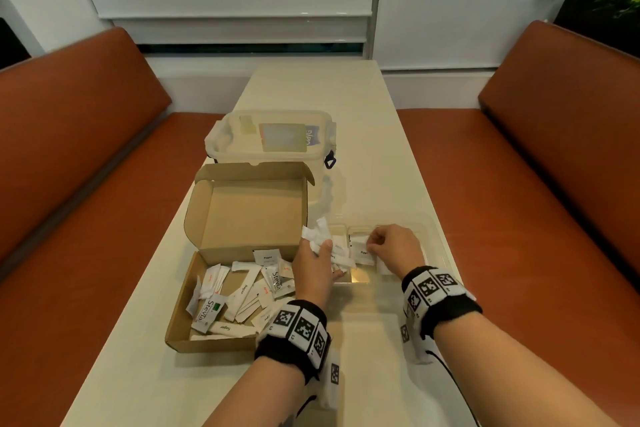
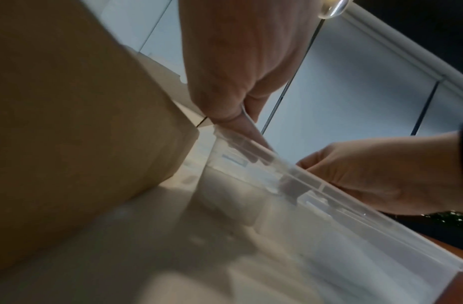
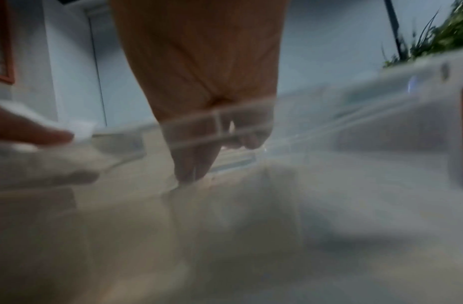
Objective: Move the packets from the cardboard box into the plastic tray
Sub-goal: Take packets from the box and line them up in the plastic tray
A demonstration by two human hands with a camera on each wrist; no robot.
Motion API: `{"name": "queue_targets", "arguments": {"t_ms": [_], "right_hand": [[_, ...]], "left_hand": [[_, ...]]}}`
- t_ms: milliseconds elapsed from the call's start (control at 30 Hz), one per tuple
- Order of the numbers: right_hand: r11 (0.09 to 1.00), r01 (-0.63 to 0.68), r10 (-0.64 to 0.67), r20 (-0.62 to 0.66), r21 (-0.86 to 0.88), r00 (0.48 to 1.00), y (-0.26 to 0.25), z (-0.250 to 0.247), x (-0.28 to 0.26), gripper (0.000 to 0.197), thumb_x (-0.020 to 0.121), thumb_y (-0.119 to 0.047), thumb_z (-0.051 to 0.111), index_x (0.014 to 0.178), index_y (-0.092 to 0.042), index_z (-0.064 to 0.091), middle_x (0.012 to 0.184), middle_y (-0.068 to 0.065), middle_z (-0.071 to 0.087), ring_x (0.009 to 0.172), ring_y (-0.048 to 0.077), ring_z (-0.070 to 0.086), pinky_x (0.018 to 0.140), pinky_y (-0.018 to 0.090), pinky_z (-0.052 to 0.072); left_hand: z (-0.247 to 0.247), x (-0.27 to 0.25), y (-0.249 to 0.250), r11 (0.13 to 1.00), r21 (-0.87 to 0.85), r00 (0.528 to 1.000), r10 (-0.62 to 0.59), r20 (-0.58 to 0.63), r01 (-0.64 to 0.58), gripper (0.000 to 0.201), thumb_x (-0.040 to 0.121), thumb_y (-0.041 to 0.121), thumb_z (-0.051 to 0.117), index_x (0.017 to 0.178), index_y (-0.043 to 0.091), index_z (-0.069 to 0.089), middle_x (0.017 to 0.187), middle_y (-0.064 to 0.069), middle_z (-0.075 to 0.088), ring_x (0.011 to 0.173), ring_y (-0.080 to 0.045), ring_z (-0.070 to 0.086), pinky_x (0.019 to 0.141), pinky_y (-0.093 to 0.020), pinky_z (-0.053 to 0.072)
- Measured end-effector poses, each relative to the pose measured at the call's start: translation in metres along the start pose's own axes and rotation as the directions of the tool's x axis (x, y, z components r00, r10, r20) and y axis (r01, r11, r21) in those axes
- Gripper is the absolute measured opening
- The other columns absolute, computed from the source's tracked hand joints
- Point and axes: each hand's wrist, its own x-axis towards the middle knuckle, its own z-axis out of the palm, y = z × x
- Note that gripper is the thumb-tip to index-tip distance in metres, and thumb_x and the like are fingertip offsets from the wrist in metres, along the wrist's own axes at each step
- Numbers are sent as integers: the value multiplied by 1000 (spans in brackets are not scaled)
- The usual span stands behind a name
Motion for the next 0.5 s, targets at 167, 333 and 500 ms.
{"name": "queue_targets", "arguments": {"t_ms": [167,333,500], "right_hand": [[969,105,-107,6,-224,994,-1,18,7,18,91,-12,54,92,-14,72,97,5,66,102,22,52,81,28,44],[957,154,-150,35,-245,988,0,23,7,16,87,-6,53,101,-11,60,103,3,53,93,21,53,71,27,42],[931,194,-169,108,-310,980,1,24,4,14,87,-4,50,88,-10,62,97,6,56,89,22,54,71,28,42]], "left_hand": [[0,1,-1,1000,19,1000,3,14,-3,5,96,17,51,96,22,52,95,-1,61,80,-10,64,59,-29,59],[0,1,-2,1000,-2,1000,11,21,-11,15,96,17,51,87,29,51,93,2,62,79,-8,64,58,-27,58],[0,2,-3,1000,5,1000,11,26,-12,15,96,17,51,88,30,52,93,3,62,80,-7,64,59,-27,59]]}}
